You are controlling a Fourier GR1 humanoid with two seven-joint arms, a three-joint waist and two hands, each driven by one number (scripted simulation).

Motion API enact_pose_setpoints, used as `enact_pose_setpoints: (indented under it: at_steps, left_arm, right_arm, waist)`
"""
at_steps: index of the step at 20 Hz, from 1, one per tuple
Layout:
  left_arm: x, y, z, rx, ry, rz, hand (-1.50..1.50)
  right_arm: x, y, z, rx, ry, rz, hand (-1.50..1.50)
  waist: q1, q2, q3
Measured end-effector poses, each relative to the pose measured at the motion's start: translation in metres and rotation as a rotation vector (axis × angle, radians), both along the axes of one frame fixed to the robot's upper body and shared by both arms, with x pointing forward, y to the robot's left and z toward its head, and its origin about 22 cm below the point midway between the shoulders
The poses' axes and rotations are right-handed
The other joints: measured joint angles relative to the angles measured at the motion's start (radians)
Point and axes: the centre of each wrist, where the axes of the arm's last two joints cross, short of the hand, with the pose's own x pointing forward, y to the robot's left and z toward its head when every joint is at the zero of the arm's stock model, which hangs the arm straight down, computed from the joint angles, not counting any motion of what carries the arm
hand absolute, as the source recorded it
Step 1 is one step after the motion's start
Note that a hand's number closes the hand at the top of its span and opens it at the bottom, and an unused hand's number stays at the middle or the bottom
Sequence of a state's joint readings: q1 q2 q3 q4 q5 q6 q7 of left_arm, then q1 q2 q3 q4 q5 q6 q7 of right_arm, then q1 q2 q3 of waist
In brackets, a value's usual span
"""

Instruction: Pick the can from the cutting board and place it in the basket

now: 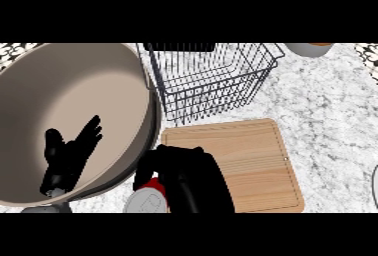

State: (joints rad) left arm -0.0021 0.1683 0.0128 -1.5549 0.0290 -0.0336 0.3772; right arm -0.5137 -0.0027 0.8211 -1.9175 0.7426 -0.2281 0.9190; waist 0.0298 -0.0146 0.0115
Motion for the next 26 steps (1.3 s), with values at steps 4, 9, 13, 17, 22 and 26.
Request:
enact_pose_setpoints:
  at_steps: [4, 9, 13, 17, 22, 26]
  left_arm:
    - [-0.001, 0.001, -0.001, 0.007, 0.002, 0.004, 0.0]
    - [-0.002, 0.003, 0.0, -0.002, 0.0, 0.002, 0.0]
    - [-0.004, 0.003, -0.001, 0.008, -0.005, 0.001, 0.0]
    - [-0.006, 0.003, 0.0, 0.013, -0.012, 0.006, 0.0]
    - [-0.008, 0.002, 0.0, 0.015, -0.026, 0.01, 0.0]
    - [-0.007, 0.001, 0.001, 0.015, -0.03, 0.007, 0.0]
  right_arm:
    - [0.007, 0.0, 0.039, 0.071, -0.063, -0.066, 1.5]
    - [0.029, 0.001, 0.082, 0.116, -0.134, -0.148, 1.5]
    - [0.048, 0.001, 0.115, 0.152, -0.148, -0.202, 1.5]
    - [0.069, 0.002, 0.138, 0.158, -0.127, -0.244, 1.5]
    - [0.101, 0.001, 0.156, 0.137, -0.091, -0.302, 1.5]
    - [0.129, -0.001, 0.157, 0.103, -0.055, -0.338, 1.5]
  waist:
    - [-0.006, -0.003, -0.001]
    - [-0.008, -0.002, -0.002]
    - [-0.01, 0.0, -0.001]
    - [-0.013, 0.002, -0.001]
    - [-0.013, 0.006, 0.0]
    - [-0.009, 0.011, 0.0]
